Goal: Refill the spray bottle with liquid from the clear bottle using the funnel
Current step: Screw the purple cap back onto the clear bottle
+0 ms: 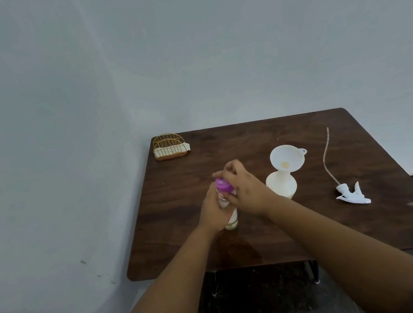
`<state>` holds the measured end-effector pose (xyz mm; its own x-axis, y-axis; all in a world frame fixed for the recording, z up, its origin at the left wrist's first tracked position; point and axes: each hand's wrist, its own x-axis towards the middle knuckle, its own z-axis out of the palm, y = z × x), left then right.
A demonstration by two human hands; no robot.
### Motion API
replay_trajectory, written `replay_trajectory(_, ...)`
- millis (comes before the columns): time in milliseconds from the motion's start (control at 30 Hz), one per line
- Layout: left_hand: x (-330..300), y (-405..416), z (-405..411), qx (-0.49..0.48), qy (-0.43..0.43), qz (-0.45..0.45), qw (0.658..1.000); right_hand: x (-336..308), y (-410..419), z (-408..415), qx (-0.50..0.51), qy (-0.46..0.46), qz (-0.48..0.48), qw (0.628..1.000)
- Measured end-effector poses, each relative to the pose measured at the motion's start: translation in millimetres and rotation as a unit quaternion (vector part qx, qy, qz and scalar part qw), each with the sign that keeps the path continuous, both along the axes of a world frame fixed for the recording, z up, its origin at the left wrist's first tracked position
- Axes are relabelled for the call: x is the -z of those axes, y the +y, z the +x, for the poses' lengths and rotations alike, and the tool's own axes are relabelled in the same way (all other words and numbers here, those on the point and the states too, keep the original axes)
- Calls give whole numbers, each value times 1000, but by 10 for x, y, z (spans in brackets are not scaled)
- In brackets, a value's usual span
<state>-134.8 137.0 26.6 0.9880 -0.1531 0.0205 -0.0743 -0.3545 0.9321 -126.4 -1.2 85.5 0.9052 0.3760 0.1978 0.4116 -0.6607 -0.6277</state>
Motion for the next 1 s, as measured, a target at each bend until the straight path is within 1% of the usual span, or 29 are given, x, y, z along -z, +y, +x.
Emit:
replay_trajectory(33,6,16,15,7,4,1,1000,52,16,11,-7,3,-54,998)
replay_trajectory(67,-1,27,22,11,9,-1,1000,90,24,9,-6,0,-82,997)
replay_trajectory(200,23,57,71,17,5,2,1000,117,28,-22,-4,-11,-106,994)
replay_trajectory(367,103,66,52,21,7,14,1000,52,117,-13,-2,-22,-205,978)
replay_trajectory(400,117,70,53,21,8,9,1000,2,169,5,9,-12,-232,973)
replay_trajectory(467,125,70,53,11,17,29,999,-101,279,31,56,34,-282,957)
replay_trajectory(500,131,69,53,7,21,41,999,-142,327,33,83,62,-291,951)
replay_trajectory(533,134,67,44,14,17,35,999,-167,357,24,106,83,-292,947)
replay_trajectory(600,147,72,25,30,-4,20,999,-187,364,-15,133,97,-289,943)
replay_trajectory(633,151,87,25,28,-13,25,999,-224,357,-57,132,99,-299,940)
replay_trajectory(733,147,117,66,30,-31,32,999,-346,329,-120,86,100,-370,920)
replay_trajectory(800,125,107,81,53,-30,51,997,-435,332,-102,80,71,-335,936)
replay_trajectory(867,97,88,65,63,-33,49,996,-457,359,-78,46,36,-311,949)
replay_trajectory(933,112,86,58,55,-42,57,996,-325,398,-94,24,57,-286,956)
replay_trajectory(1000,153,99,61,50,-27,58,997,-271,401,-90,64,85,-269,957)
